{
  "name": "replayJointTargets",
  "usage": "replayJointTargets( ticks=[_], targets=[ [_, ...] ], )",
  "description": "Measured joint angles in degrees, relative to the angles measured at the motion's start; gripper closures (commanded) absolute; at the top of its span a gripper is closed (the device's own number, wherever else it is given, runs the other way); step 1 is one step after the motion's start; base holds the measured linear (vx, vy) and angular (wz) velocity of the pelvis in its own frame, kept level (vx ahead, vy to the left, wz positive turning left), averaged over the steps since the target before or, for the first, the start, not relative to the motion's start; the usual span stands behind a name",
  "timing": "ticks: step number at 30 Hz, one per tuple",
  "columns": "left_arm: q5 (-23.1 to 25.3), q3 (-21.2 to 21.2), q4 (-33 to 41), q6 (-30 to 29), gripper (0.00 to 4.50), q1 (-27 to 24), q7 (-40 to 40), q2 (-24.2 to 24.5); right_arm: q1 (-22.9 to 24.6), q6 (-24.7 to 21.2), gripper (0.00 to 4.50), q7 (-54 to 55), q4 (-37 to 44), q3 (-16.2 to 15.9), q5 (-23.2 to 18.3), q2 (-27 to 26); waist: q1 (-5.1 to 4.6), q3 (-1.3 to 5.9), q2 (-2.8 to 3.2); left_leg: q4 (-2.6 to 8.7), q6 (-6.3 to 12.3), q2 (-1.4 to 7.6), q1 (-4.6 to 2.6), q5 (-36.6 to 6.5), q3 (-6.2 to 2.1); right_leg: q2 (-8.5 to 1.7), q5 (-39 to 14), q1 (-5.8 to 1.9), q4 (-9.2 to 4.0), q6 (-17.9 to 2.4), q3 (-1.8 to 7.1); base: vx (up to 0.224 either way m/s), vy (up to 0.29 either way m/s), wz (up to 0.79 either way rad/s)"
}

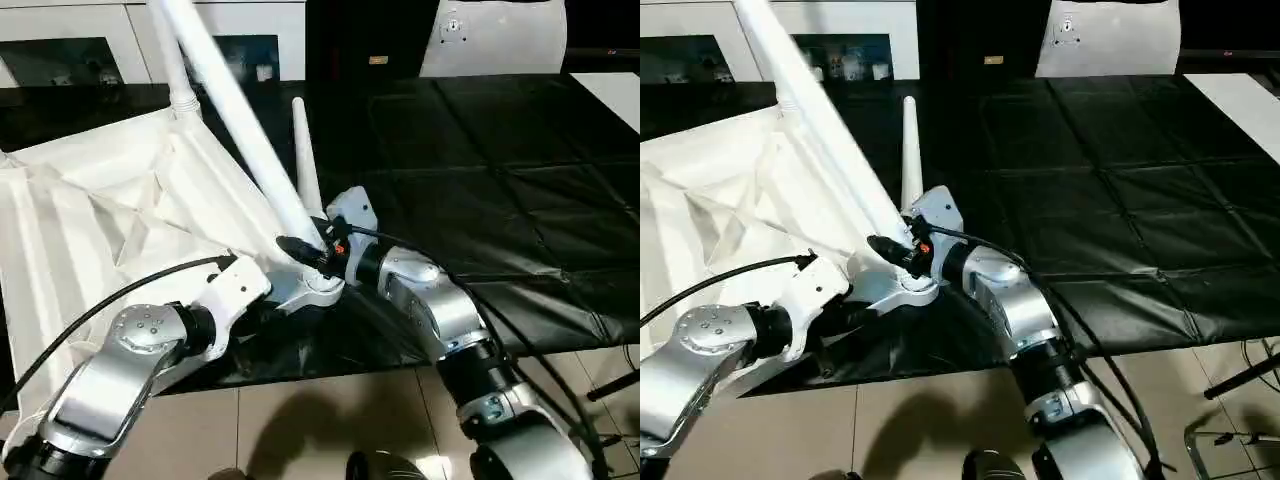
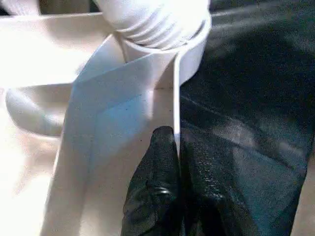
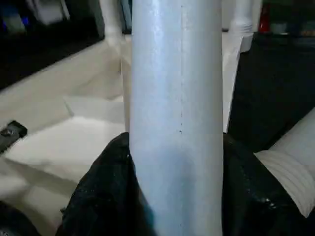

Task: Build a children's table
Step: Insert table leg to table base

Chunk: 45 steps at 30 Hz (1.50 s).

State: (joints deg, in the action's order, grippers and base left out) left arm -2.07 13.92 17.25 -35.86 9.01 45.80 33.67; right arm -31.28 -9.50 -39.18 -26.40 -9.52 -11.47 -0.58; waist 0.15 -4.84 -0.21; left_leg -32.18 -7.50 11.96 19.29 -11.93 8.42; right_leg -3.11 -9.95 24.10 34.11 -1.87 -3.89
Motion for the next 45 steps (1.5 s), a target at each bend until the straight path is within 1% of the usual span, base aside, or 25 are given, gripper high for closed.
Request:
replayJointTargets(
  ticks=[6, 8, 9, 12, 15, 18, 22, 24, 26, 28, 30, 32, 33, 34, 35, 36, 37, 38, 39, 40, 41, 42, 43, 44, 45],
  targets=[
    [1.74, -1.13, -8.79, 10.74, 4.50, 3.51, 1.15, 3.10, 1.90, 0.84, 2.62, -0.48, 4.24, 5.93, -7.48, -1.46, 0.66, 0.01, -0.01, -0.49, 0.52, 0.00, 0.85, 0.35, -0.03, 0.04, 0.13, 0.96, 0.38, -0.20, -0.03, 0.000, 0.000, 0.00],
    [1.65, -1.94, -11.67, 12.58, 3.95, 4.76, 1.43, 3.16, 2.36, -0.07, 2.62, -1.24, 7.97, 7.07, -9.39, -0.97, 0.71, 0.01, -0.01, -0.61, 0.54, 0.00, 0.84, 0.33, -0.01, 0.03, 0.16, 0.95, 0.44, -0.24, -0.01, 0.000, 0.000, 0.00],
    [1.50, -2.27, -12.44, 14.08, 3.95, 5.02, 1.67, 3.40, 2.87, -0.96, 2.62, -1.35, 10.16, 7.39, -10.30, -0.60, 0.70, 0.02, -0.03, -0.61, 0.54, 0.00, 0.92, 0.33, -0.01, 0.03, 0.16, 0.94, 0.45, -0.24, 0.00, 0.000, 0.000, 0.00],
    [-1.01, -7.14, -12.15, 17.79, 3.80, 6.60, 2.17, 3.97, 5.26, -3.34, 2.62, -1.24, 16.25, 8.34, -12.07, 0.82, 1.40, 0.08, -0.11, -0.64, 0.52, 0.00, 0.75, 0.34, -0.01, 0.02, 0.11, 0.82, 0.73, -0.32, -0.01, 0.000, 0.000, 0.00],
    [-5.46, -12.11, -10.32, 18.44, 3.55, 6.01, 2.06, 2.97, 9.09, -6.35, 2.62, 0.53, 21.40, 8.44, -12.53, 2.21, 2.03, 0.22, 0.15, -0.80, 0.47, 0.00, 0.68, 0.37, -0.01, 0.01, 0.10, 0.78, 0.92, -0.33, 0.02, 0.000, 0.000, 0.00],
    [-11.24, -17.35, -4.03, 14.99, 3.37, 1.49, -2.27, -4.26, 14.72, -10.93, 2.62, 5.47, 29.16, 8.28, -11.31, 3.53, 2.41, 0.25, 0.25, -1.15, 0.34, 0.01, 0.73, 0.30, -0.02, -0.06, 0.14, 0.71, 1.09, -0.32, 0.05, 0.000, 0.000, 0.00],
    [-14.60, -21.01, 5.53, 7.25, 3.28, -2.82, -13.94, -14.39, 20.36, -19.47, 2.62, 13.18, 39.12, 9.27, -10.70, 3.68, 2.64, 0.25, 0.25, -1.56, 0.13, 0.04, 0.73, 0.17, -0.07, -0.06, 0.35, 0.55, 1.16, -0.25, 0.04, 0.000, 0.000, 0.00],
    [-13.79, -21.22, 9.39, 4.58, 3.28, -4.99, -20.46, -19.36, 23.28, -23.61, 2.62, 15.28, 43.78, 9.20, -11.26, 4.52, 2.76, 0.32, 0.31, -1.65, 0.13, 0.04, 0.66, 0.16, -0.08, -0.06, 0.31, 0.38, 1.02, 0.25, 0.05, 0.000, 0.000, 0.00],
    [-11.88, -20.65, 10.90, 4.77, 3.28, -8.14, -26.94, -24.69, 26.39, -26.11, 2.62, 17.25, 47.38, 8.80, -11.26, 4.61, 2.79, 0.36, 0.35, -1.71, 0.14, 0.04, 0.62, 0.16, -0.10, -0.05, 0.38, 0.17, 0.88, 0.41, 0.05, 0.000, 0.000, 0.00],
    [-10.57, -20.15, 10.95, 5.29, 3.28, -9.74, -30.39, -27.29, 27.45, -27.09, 2.62, 19.11, 48.55, 8.86, -11.18, 4.07, 2.69, 0.35, 0.33, -1.76, 0.14, 0.02, 0.66, 0.17, -0.14, -0.05, 0.36, 0.19, 0.83, 0.48, 0.02, 0.000, 0.000, 0.00],
    [-9.87, -20.18, 11.51, 5.53, 3.28, -9.42, -33.89, -30.06, 28.49, -25.14, 2.62, 19.03, 48.79, 7.22, -8.63, 5.62, 2.65, 0.43, -0.16, -1.76, 0.16, 0.01, 0.53, 0.15, -0.23, -0.06, 0.25, 0.08, 0.73, 0.71, -0.12, 0.000, 0.000, 0.00],
    [-9.51, -20.22, 12.23, 5.35, 3.28, -9.39, -35.60, -30.47, 28.91, -23.70, 2.62, 18.21, 48.75, 5.04, -6.48, 7.21, 2.14, 0.39, -0.13, -1.67, 0.38, 0.09, -0.55, -0.01, -0.46, -0.05, 0.16, -0.88, -0.04, 0.85, -0.70, 0.000, 0.000, 0.00],
    [-9.44, -20.23, 12.59, 5.29, 3.28, -9.39, -36.13, -30.45, 28.90, -23.47, 2.62, 18.01, 48.74, 4.68, -6.09, 7.34, 1.66, 0.21, 0.17, -1.66, 0.44, 0.33, -1.09, -0.29, -0.71, -0.08, 0.16, -1.49, -0.89, 0.86, -1.80, 0.000, 0.000, 0.00],
    [-9.28, -20.20, 12.78, 5.17, 3.28, -9.46, -36.51, -30.42, 28.87, -23.49, 2.62, 18.04, 48.58, 4.65, -6.08, 7.39, 1.21, -0.01, 0.62, -1.63, 0.49, 1.00, -1.86, -0.88, -0.87, -0.05, 0.12, -2.59, -1.99, 0.85, -3.07, 0.000, 0.000, 0.00],
    [-8.87, -20.21, 13.18, 5.11, 3.28, -9.48, -36.76, -30.20, 28.55, -23.44, 2.62, 18.12, 48.48, 4.64, -6.11, 6.91, 1.37, -0.31, 1.01, -1.34, 0.43, 1.90, -2.57, -1.02, -1.18, -0.52, -2.24, -4.08, 0.02, 1.13, -4.23, 0.000, 0.000, 0.00],
    [-8.63, -19.96, 13.15, 5.07, 3.28, -9.12, -36.79, -29.70, 28.76, -23.22, 2.62, 18.24, 48.54, 4.92, -6.12, 6.89, 1.59, -0.47, 0.68, -1.48, 0.41, 1.91, -3.07, -1.03, -0.72, -1.36, -5.32, -4.28, 4.99, 0.93, -3.74, 0.000, 0.000, 0.00],
    [-8.24, -19.60, 13.62, 5.16, 3.28, -9.21, -36.88, -29.74, 28.65, -23.12, 2.62, 18.51, 48.41, 5.22, -6.11, 7.22, 2.63, -0.17, -0.71, -1.76, 0.18, 1.88, -3.80, -1.17, 0.48, -1.91, -7.40, -5.37, 8.61, 0.81, -1.69, 0.077, -0.083, 0.01],
    [-8.06, -19.58, 13.99, 5.30, 3.28, -10.03, -37.24, -29.89, 27.72, -22.84, 2.62, 18.70, 48.21, 5.33, -6.14, 7.56, 3.52, 0.12, -1.99, -2.82, -0.59, 1.99, -4.22, -1.94, 1.61, -1.82, -11.77, -6.24, 9.27, 1.95, 0.76, 0.077, -0.083, 0.01],
    [-7.74, -19.47, 13.85, 5.20, 3.28, -11.15, -37.54, -30.55, 27.35, -22.76, 2.62, 18.69, 48.16, 5.55, -6.24, 7.74, 4.39, 0.39, -2.23, -5.79, 1.53, 1.52, -2.32, -3.55, 0.57, -1.72, -11.96, -6.47, 9.13, 2.09, -0.02, 0.143, -0.110, -0.05],
    [-7.63, -18.64, 13.24, 4.96, 3.28, -11.35, -37.70, -30.81, 27.61, -22.64, 2.62, 18.71, 47.97, 6.29, -6.29, 8.04, 5.01, 0.74, -1.05, -8.90, 4.51, 0.40, -0.39, -4.91, -0.35, -1.69, -12.07, -6.96, 8.79, 1.98, -0.84, 0.111, -0.056, 0.33],
    [-7.44, -17.52, 13.32, 4.84, 3.28, -11.66, -37.87, -30.97, 27.92, -22.59, 2.62, 18.75, 46.97, 7.36, -6.22, 8.56, 5.48, 1.12, -0.59, -11.82, 6.79, -1.73, 2.22, -5.71, -1.14, -1.96, -12.14, -7.55, 7.59, 2.06, -1.89, 0.177, -0.044, 0.70],
    [-7.20, -17.40, 13.58, 4.84, 3.28, -11.64, -38.00, -30.94, 28.04, -22.47, 2.62, 18.72, 46.39, 7.60, -6.20, 8.72, 5.64, 1.38, -0.14, -12.05, 7.44, -2.95, 3.30, -5.88, -1.20, -2.12, -12.04, -8.36, 6.43, 2.24, -2.82, 0.120, 0.000, 0.73],
    [-7.06, -17.47, 14.25, 4.85, 3.28, -11.59, -38.37, -30.73, 28.23, -22.42, 2.62, 18.59, 46.01, 7.45, -6.16, 8.70, 5.75, 1.80, 0.95, -10.24, 8.88, -3.64, 4.06, -5.63, -1.15, -2.09, -11.69, -9.92, 4.24, 2.31, -5.18, 0.151, 0.037, 0.73],
    [-6.95, -17.58, 15.00, 4.87, 3.28, -11.54, -38.74, -30.42, 28.26, -22.28, 2.62, 18.27, 45.95, 6.93, -6.16, 8.68, 5.78, 1.99, 2.13, -7.76, 10.02, -3.57, 3.97, -4.07, -1.50, -1.50, -11.56, -12.25, 2.17, 2.58, -7.59, 0.086, 0.025, 0.37],
    [-6.84, -17.62, 15.61, 4.86, 3.28, -11.70, -38.92, -30.12, 28.18, -22.00, 2.62, 17.60, 45.90, 6.57, -6.10, 8.88, 5.67, 2.18, 2.92, -7.64, 9.17, -3.29, 3.35, -2.90, -2.34, -1.00, -11.70, -13.78, 1.11, 3.03, -8.45, 0.230, 0.062, 0.64]
  ],
)
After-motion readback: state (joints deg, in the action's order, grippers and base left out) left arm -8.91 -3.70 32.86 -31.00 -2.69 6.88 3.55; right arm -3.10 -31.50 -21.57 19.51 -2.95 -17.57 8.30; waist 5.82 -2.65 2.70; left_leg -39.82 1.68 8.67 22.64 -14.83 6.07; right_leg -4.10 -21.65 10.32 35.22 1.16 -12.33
